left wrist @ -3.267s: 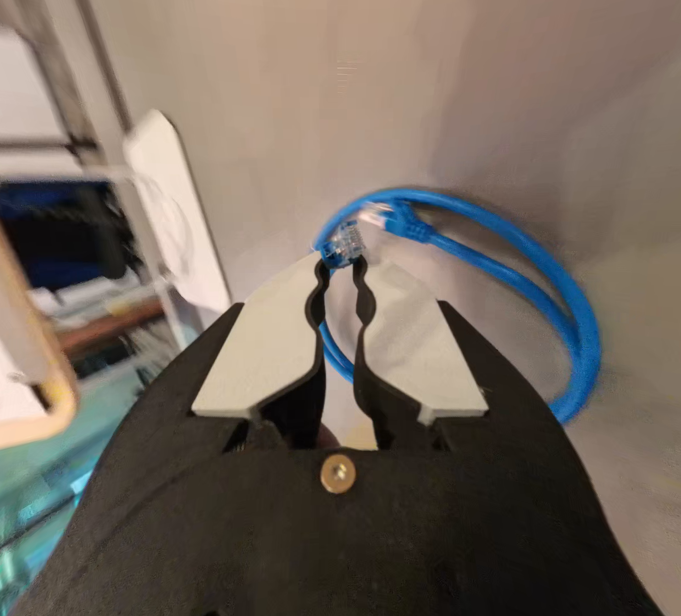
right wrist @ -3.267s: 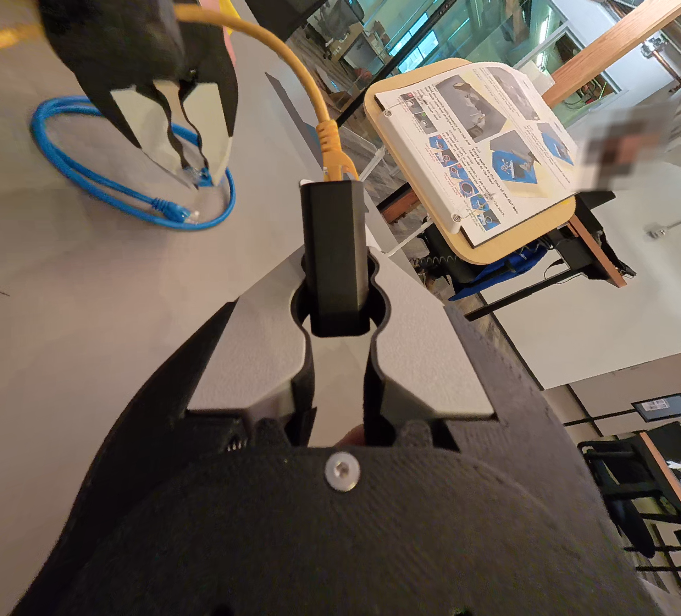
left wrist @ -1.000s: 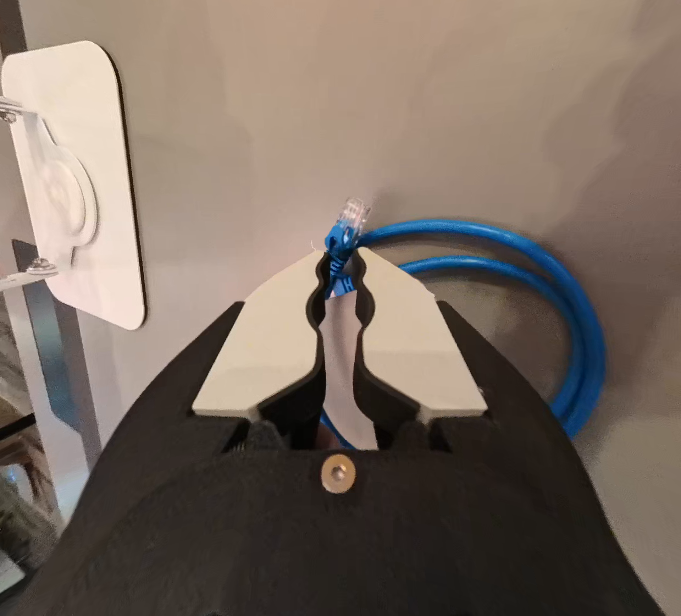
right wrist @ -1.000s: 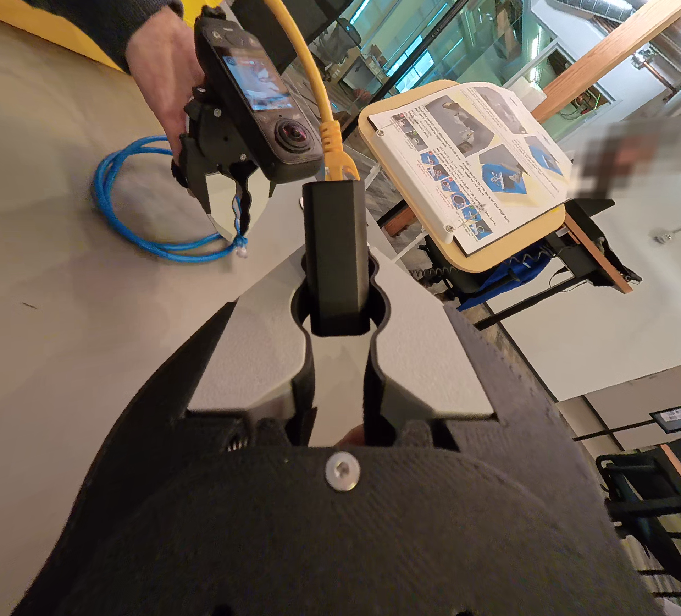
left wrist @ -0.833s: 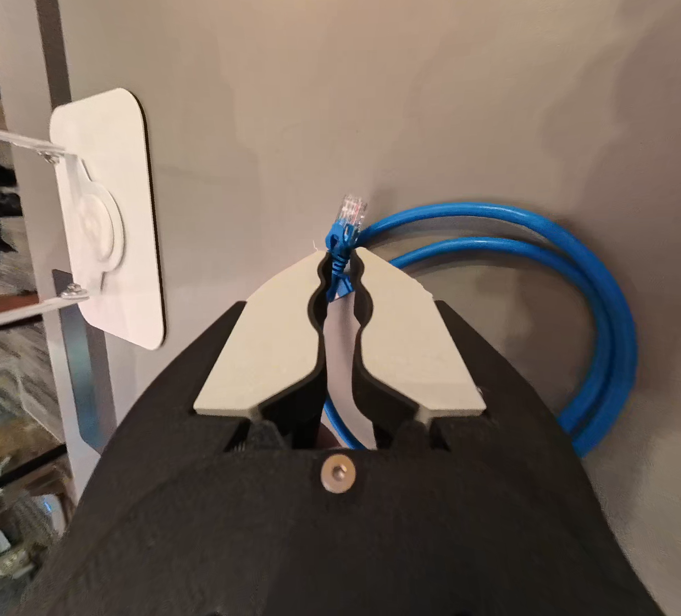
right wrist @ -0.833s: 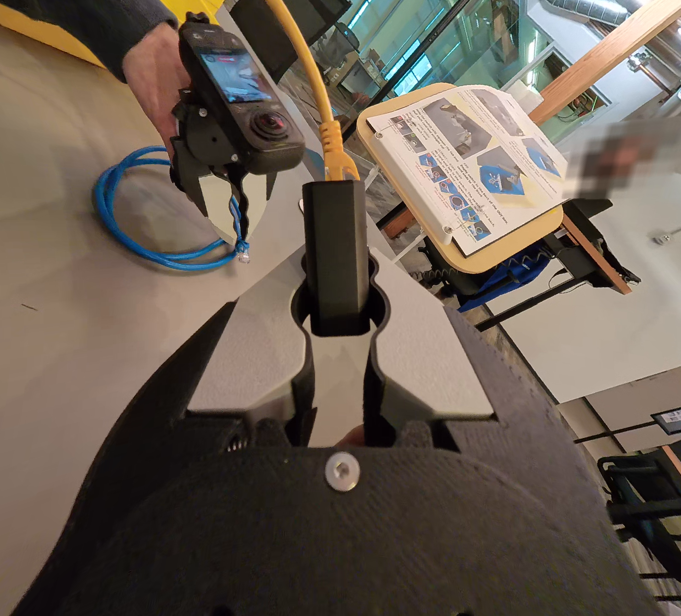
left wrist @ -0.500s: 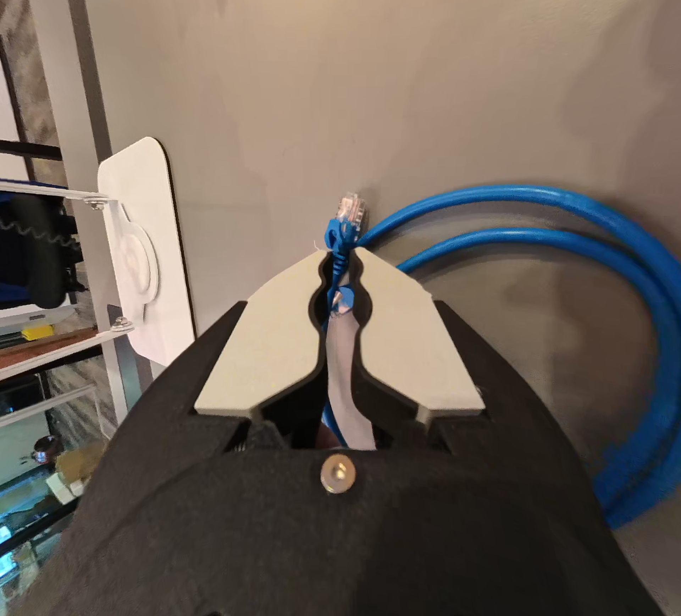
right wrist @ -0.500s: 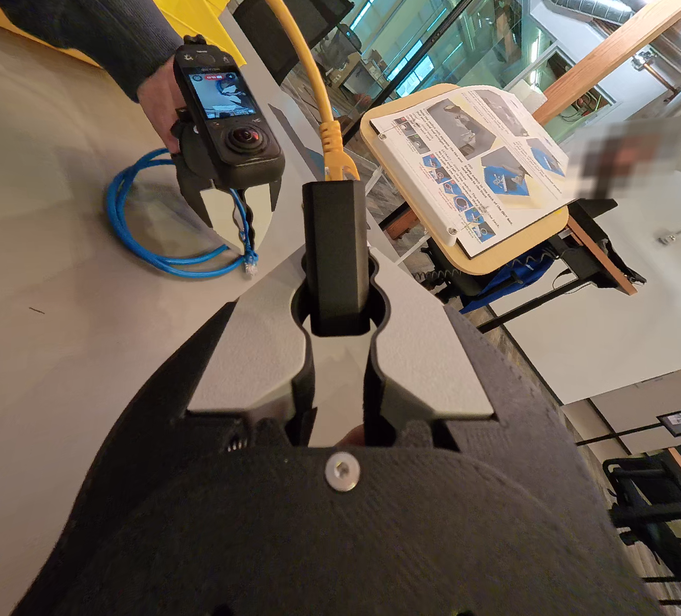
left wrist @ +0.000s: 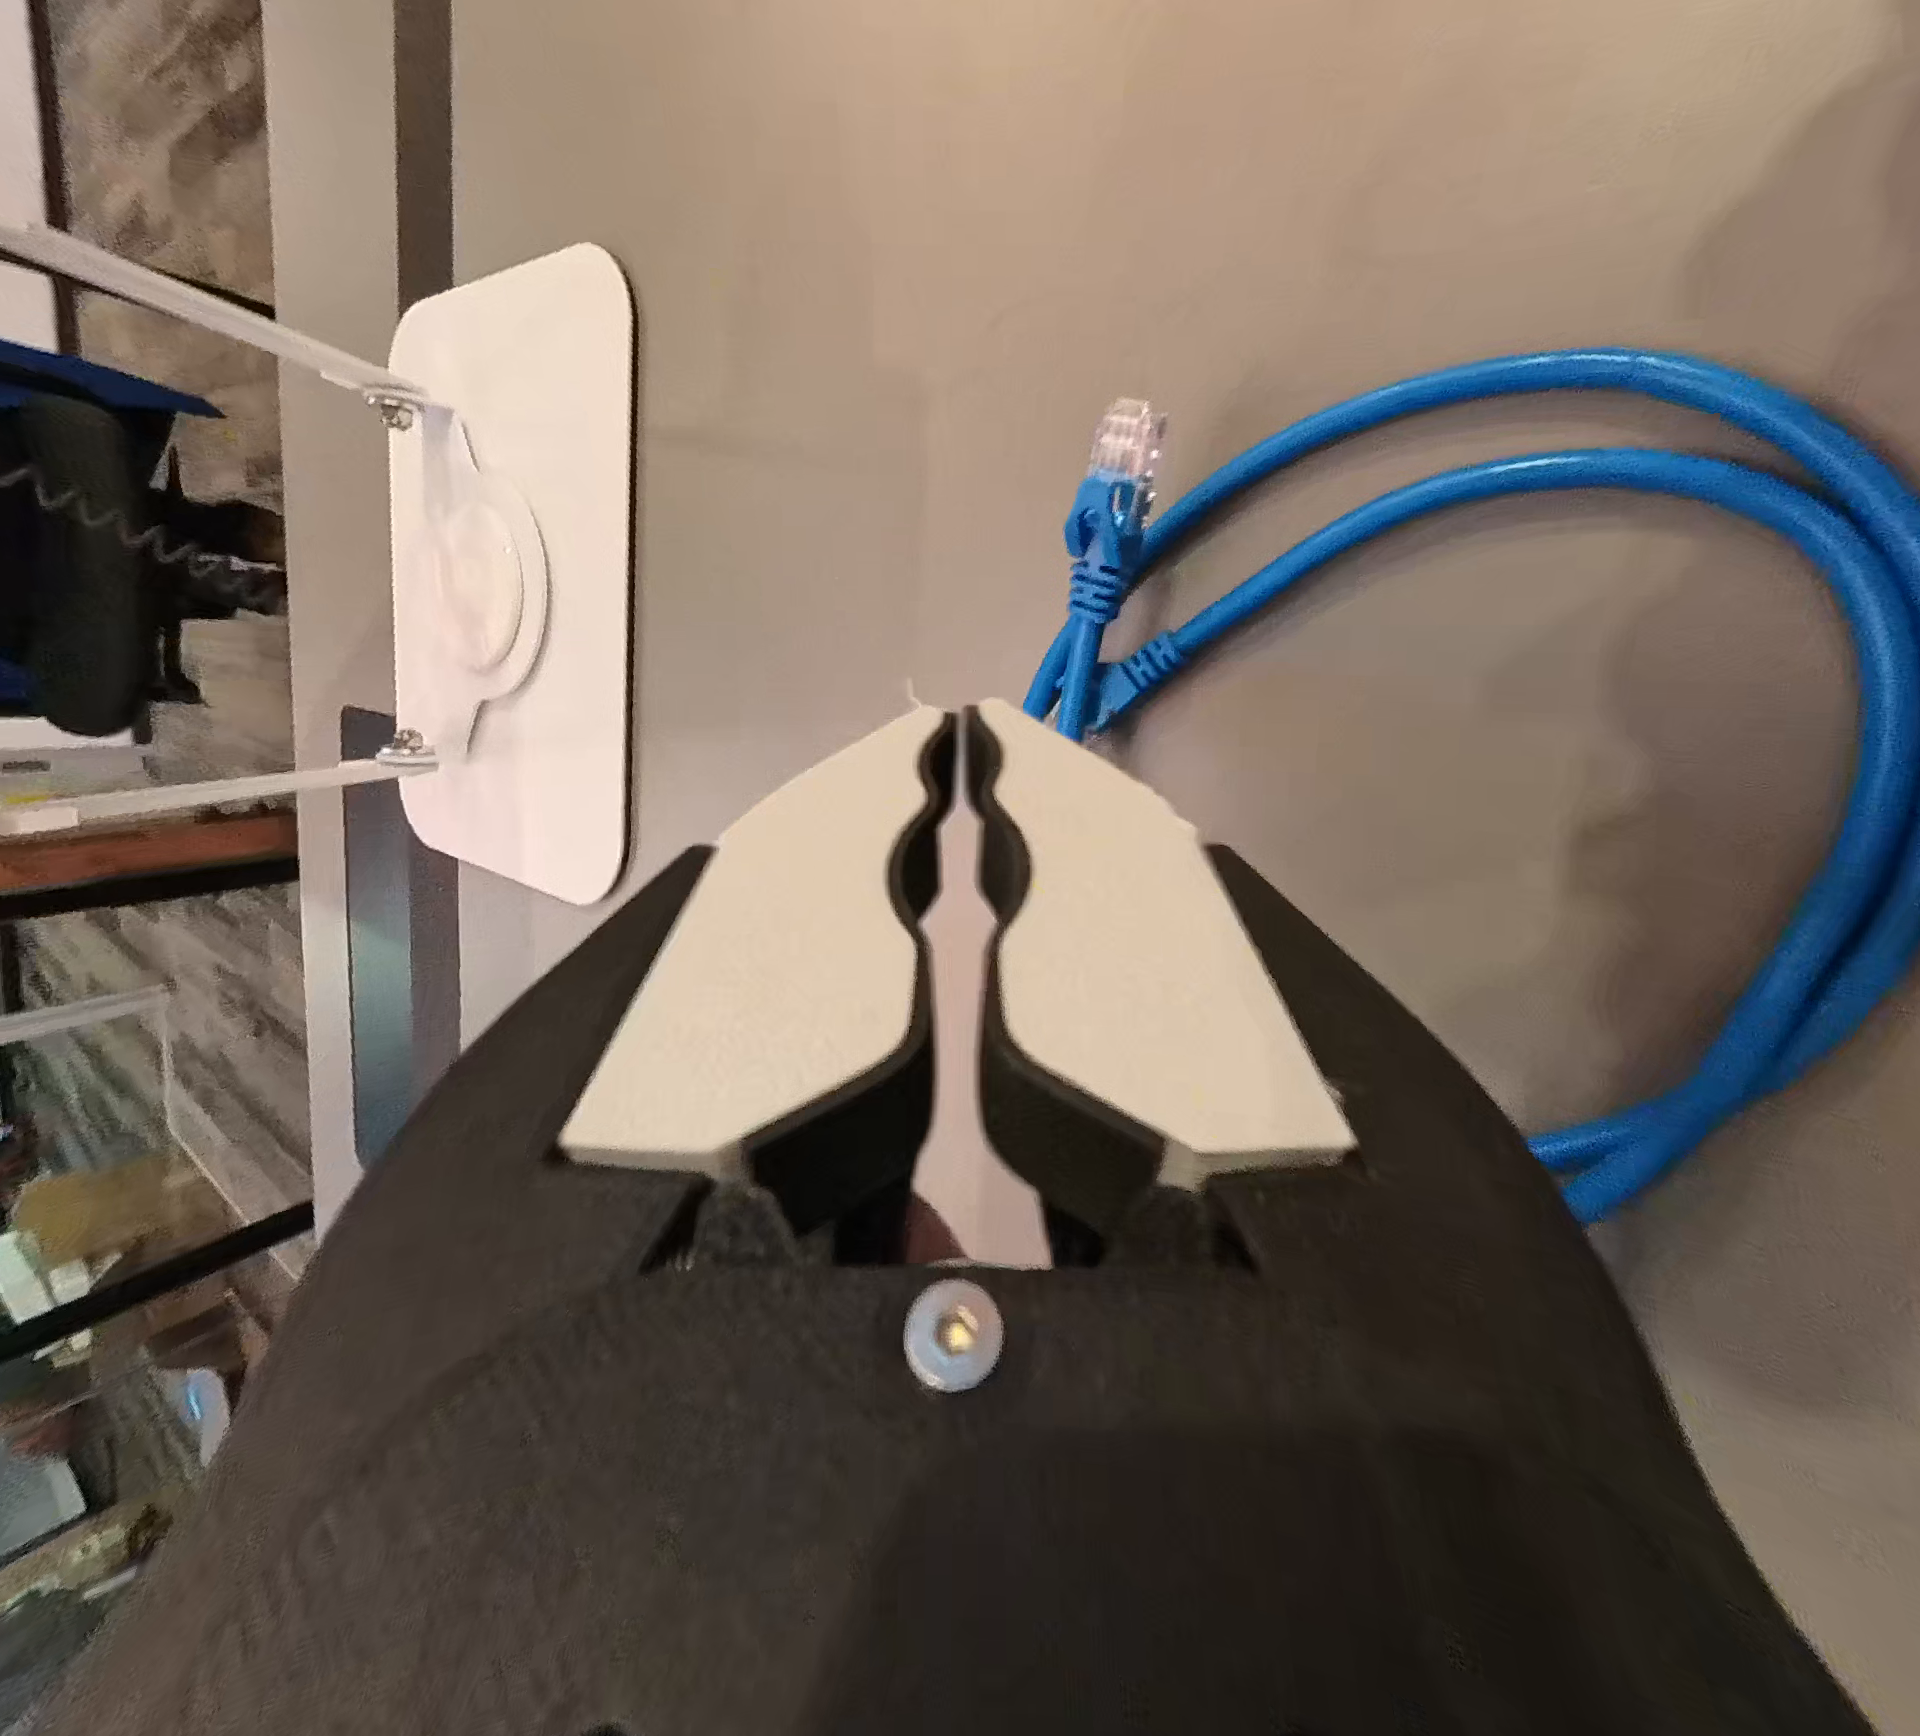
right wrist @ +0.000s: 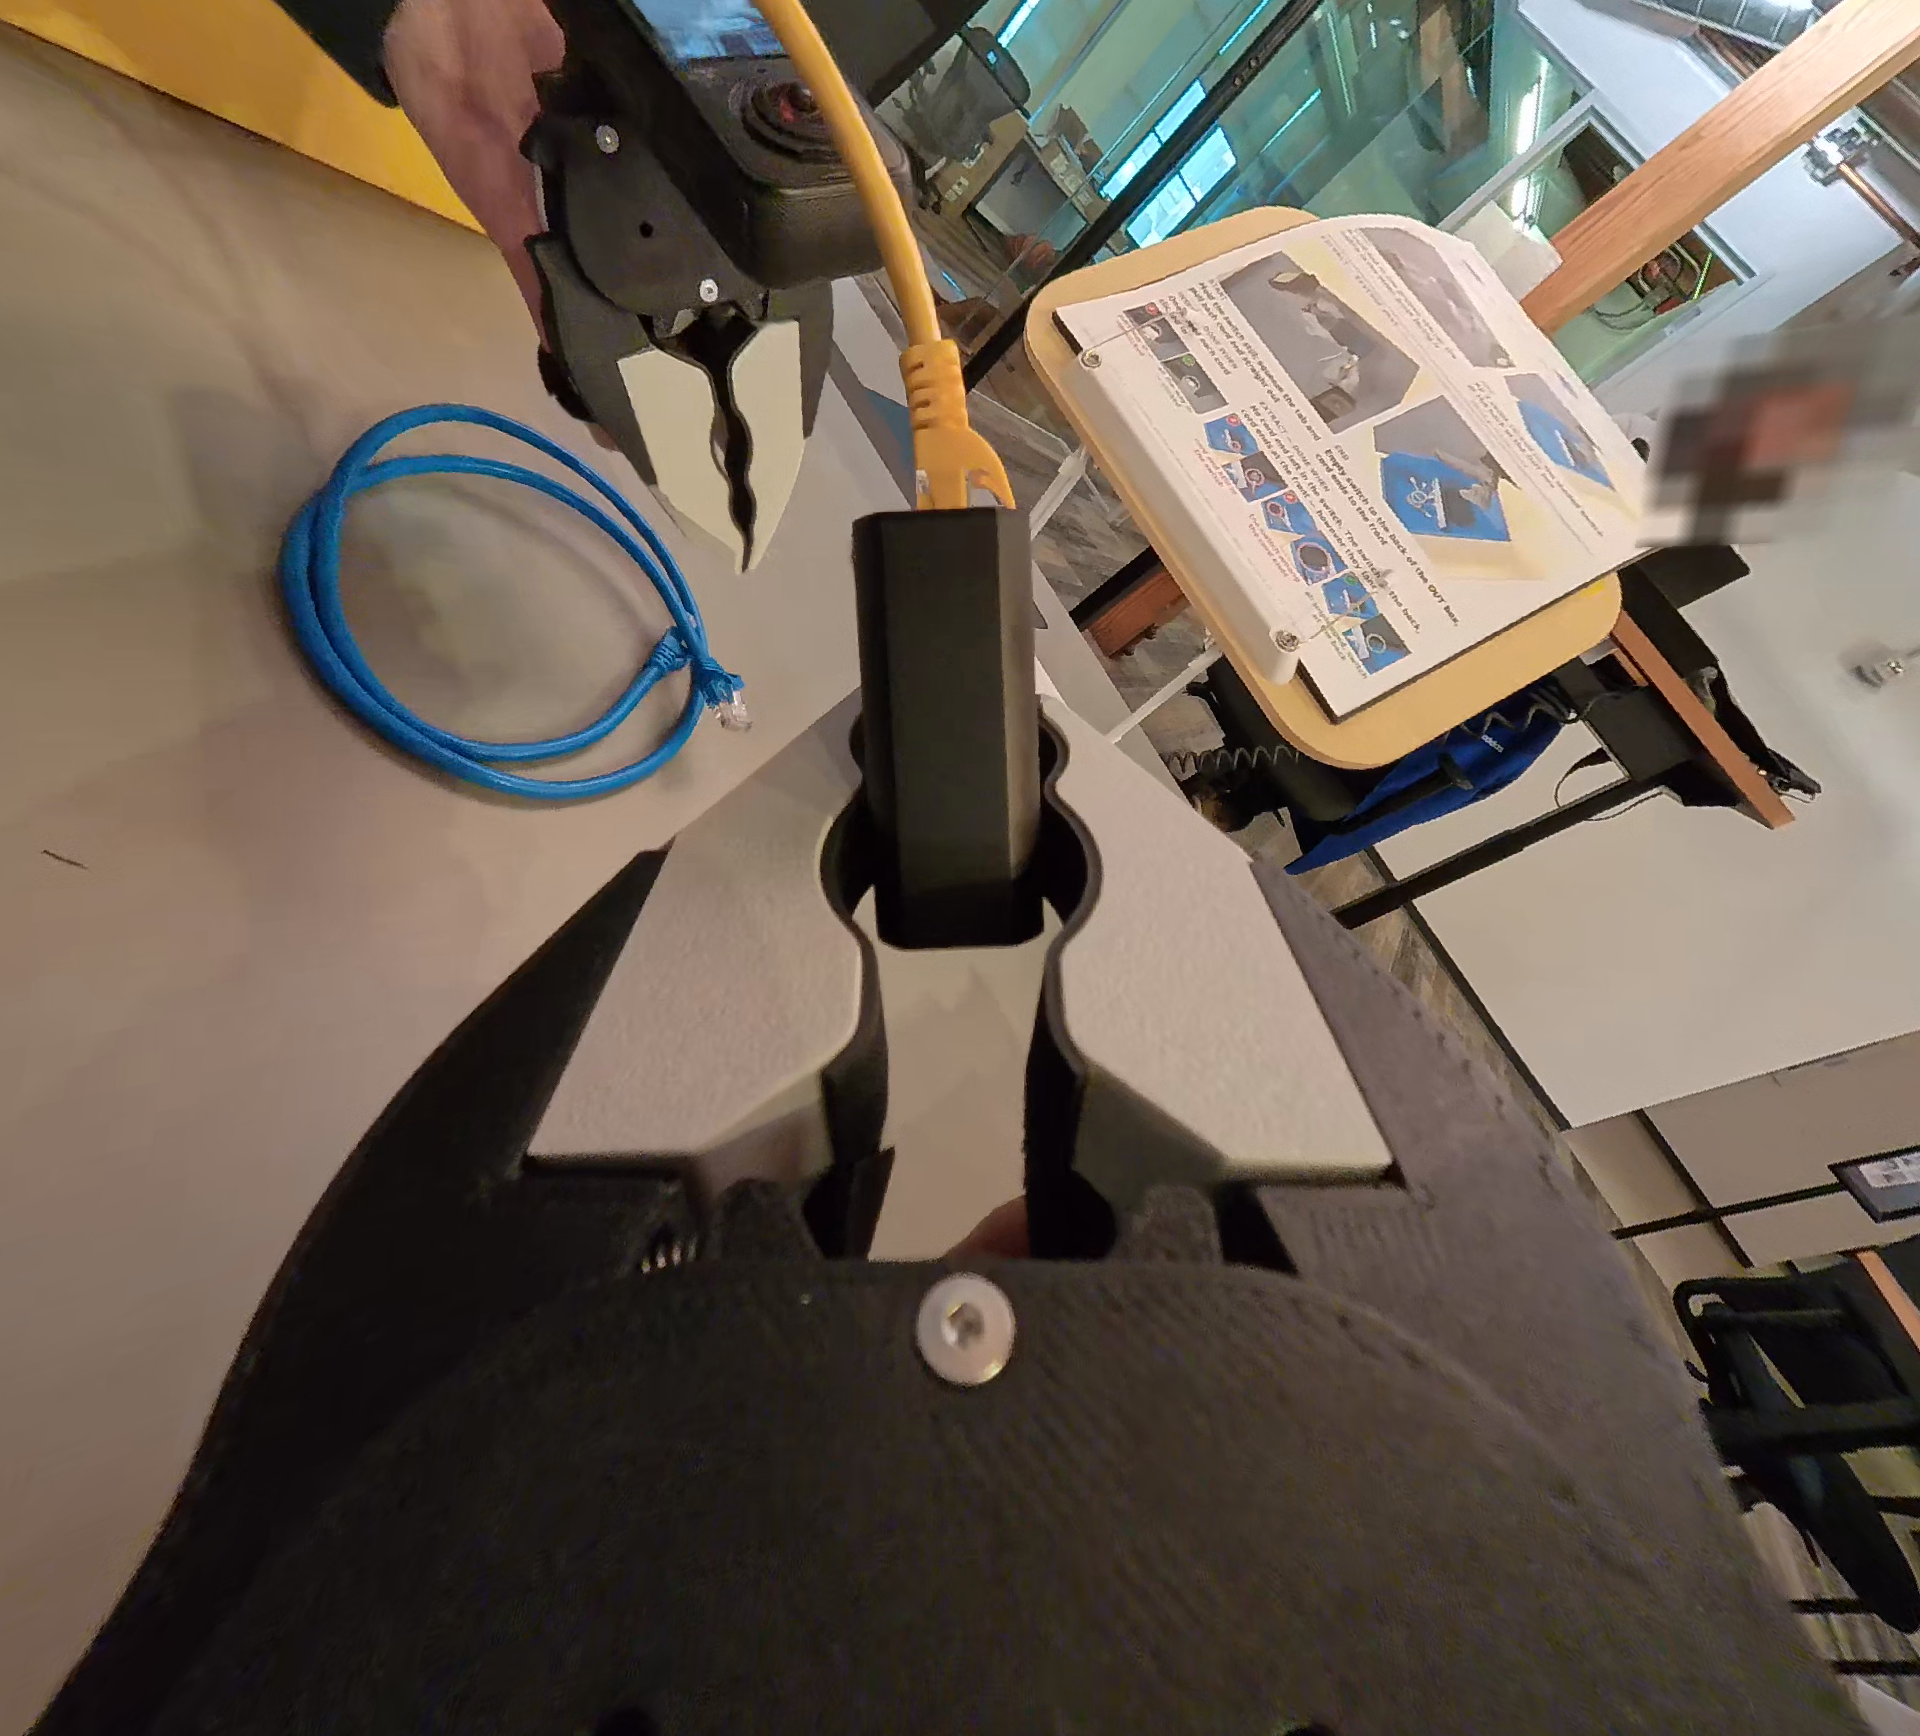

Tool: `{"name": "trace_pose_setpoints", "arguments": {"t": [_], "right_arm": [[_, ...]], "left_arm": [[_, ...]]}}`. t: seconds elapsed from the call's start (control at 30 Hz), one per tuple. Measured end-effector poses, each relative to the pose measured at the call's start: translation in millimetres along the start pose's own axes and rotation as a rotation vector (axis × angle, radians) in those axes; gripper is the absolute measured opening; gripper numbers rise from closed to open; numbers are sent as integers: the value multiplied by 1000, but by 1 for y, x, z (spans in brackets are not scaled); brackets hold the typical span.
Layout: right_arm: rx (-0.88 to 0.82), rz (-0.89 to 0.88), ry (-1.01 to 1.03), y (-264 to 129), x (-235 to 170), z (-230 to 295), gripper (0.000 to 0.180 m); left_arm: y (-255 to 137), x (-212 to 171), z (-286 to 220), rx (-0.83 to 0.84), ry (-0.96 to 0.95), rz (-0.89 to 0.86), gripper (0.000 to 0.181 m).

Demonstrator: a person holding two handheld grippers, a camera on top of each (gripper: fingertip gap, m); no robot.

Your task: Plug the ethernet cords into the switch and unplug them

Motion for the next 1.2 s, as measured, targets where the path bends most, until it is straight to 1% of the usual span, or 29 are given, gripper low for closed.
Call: {"name": "trace_pose_setpoints", "arguments": {"t": [0.03,0.13,0.23,0.3,0.4,0.47,0.67,0.73,0.77,0.93,1.03,1.2], "right_arm": [[2,-2,1,0,1,1,22],[8,-4,3,1,2,2,22],[7,-3,5,0,2,1,23],[4,-5,10,-2,1,-1,22],[0,-4,17,-3,-2,-2,22],[0,-4,18,-3,-3,-1,22],[1,-6,16,-3,-3,0,22],[0,-7,18,-4,-2,0,22],[1,-7,18,-4,-2,0,22],[2,-7,19,-4,-2,0,23],[3,-7,21,-4,-2,0,22],[4,-5,21,-4,-4,0,22]], "left_arm": [[2,2,-3,-9,13,-17,16],[12,9,-15,-67,58,-32,21],[26,11,-17,-119,19,-33,18],[32,10,-18,-162,-10,-22,10],[34,12,-17,-160,-35,-45,8],[33,15,-16,-147,-34,-63,0],[29,16,-10,-104,-38,-68,0],[29,16,-8,-142,-72,-72,16],[30,15,-8,-150,-71,-73,19],[41,14,-15,-200,-39,-31,12],[45,13,-15,-216,-50,-26,12],[40,16,-11,-202,-47,-52,11]]}}
Point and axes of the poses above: each gripper's, where its closed fingertips meet, y out along the fingers, x out of its top, z = x × y across the jaws, the point moved 6 cm from there along -y, back along the fingers
